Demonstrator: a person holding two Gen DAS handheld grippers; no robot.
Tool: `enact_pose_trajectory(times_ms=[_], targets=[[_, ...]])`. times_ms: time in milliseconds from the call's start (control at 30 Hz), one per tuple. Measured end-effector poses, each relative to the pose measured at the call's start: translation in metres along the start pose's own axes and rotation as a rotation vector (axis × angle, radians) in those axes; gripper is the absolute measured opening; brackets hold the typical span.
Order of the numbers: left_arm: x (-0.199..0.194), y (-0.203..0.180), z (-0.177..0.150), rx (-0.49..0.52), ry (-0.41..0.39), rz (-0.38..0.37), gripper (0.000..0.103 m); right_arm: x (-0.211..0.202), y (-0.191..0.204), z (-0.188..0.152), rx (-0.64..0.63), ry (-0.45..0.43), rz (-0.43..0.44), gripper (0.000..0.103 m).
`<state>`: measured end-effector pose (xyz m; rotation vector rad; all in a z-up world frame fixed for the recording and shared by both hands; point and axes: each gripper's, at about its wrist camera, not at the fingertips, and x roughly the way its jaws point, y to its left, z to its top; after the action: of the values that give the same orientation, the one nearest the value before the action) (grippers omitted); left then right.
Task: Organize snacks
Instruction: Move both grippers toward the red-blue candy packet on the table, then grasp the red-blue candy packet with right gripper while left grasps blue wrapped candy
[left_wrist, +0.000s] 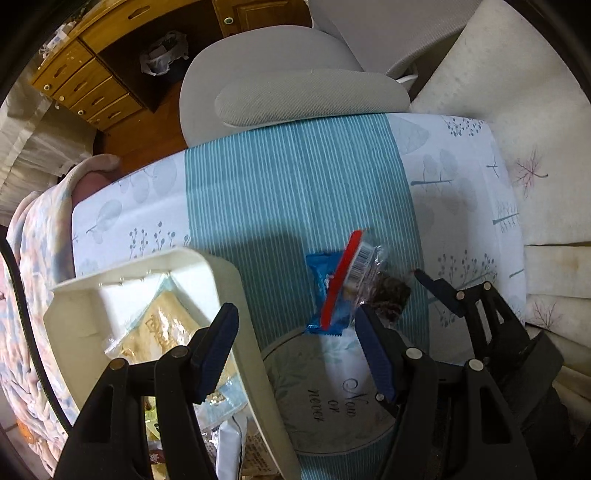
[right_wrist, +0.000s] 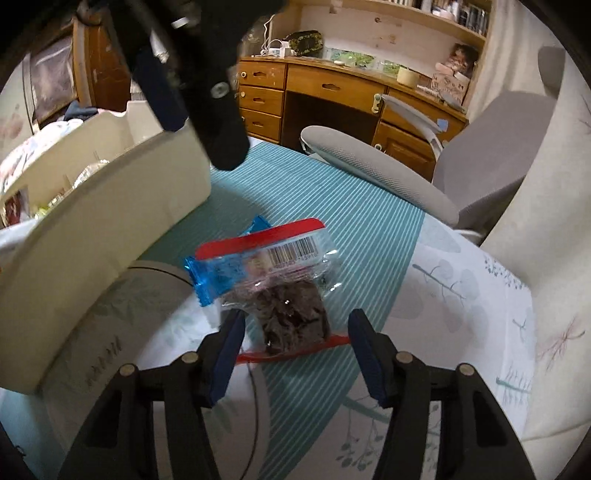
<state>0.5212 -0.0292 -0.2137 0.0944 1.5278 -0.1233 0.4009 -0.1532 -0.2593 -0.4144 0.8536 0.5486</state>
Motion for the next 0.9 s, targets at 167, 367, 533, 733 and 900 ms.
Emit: enact_pose_trajectory(times_ms=[167,367,533,733,900], targets=[[0.004,-0.009,0.011,0.008,0.0,-0.016,0.064,0.0,-0.003,0.0,-0.004,0.005,0.01,0.054],[0.017,-0.022,0.017,0.018,0.026,-0.02,0.064,-0.004,-0.003,-0.004,-0.028,0.017,0.029,0.046],[0.024,-0.031,0.02,0.025,0.043,-0.018,0.064,-0.01,-0.006,-0.003,-0.025,0.032,0.023,0.043],[0.034,-0.035,0.023,0.021,0.061,0.005,0.064,-0.014,-0.016,-0.008,0.011,0.049,0.005,0.041],[0.043,-0.042,0.024,0.027,0.078,0.027,0.064,-0.02,-0.024,-0.015,0.05,0.067,0.002,0.041]])
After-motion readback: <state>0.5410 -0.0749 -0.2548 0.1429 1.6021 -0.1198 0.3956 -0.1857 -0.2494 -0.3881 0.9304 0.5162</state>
